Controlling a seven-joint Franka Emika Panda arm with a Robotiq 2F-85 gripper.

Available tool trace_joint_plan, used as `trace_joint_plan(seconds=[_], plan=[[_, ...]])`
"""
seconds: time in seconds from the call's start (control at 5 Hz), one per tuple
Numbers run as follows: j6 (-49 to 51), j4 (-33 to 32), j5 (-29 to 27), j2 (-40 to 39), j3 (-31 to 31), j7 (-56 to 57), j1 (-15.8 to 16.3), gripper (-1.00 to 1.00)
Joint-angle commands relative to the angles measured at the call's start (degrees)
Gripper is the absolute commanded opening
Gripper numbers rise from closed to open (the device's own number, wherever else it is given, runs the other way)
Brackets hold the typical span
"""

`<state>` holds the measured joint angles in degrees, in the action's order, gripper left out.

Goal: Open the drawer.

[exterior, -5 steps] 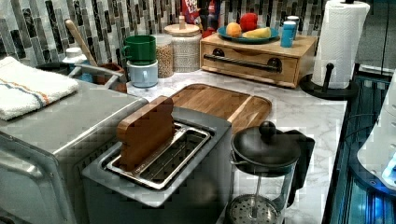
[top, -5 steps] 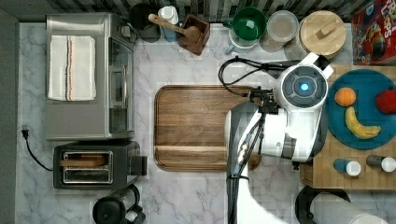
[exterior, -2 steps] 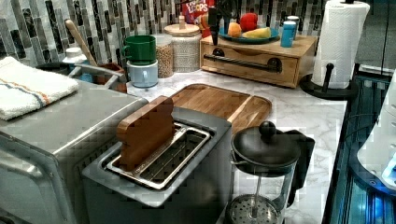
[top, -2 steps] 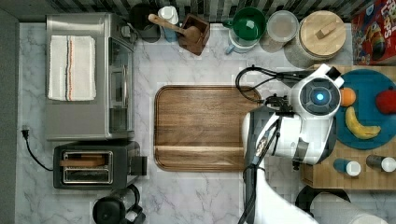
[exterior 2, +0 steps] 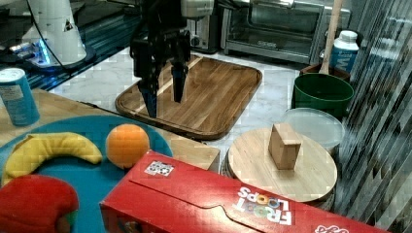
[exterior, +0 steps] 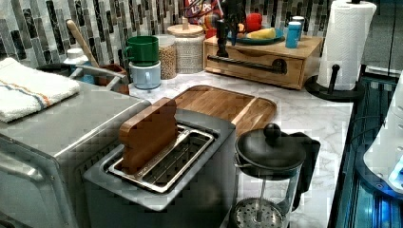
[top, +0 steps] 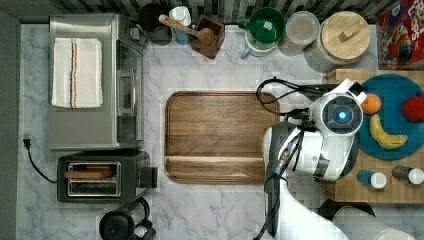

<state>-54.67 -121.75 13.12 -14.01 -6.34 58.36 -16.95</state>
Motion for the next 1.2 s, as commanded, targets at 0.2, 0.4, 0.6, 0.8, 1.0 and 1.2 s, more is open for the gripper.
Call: trace_joint_plan(seconds=[0.2, 0.4, 0.6, 0.8, 1.0, 1.2], plan=[[-4.5, -0.6, 4.4, -3.6, -0.9, -4.5, 2.0, 1.00], [-5.7, -0.6, 8.5, -4.4, -2.4, -9.6, 3.6, 1.00], [-5.3, 0.5, 9.3, -5.6, -1.5, -10.1, 3.0, 1.00], [-2.5, 1.0, 6.4, -5.7, 0.3, -8.8, 2.5, 1.00], [-3.6, -0.1, 5.8, -6.2, 0.8, -12.5, 3.8, 1.00], [-0.9, 0.3, 3.9, -5.9, 1.6, -12.7, 4.6, 1.00]])
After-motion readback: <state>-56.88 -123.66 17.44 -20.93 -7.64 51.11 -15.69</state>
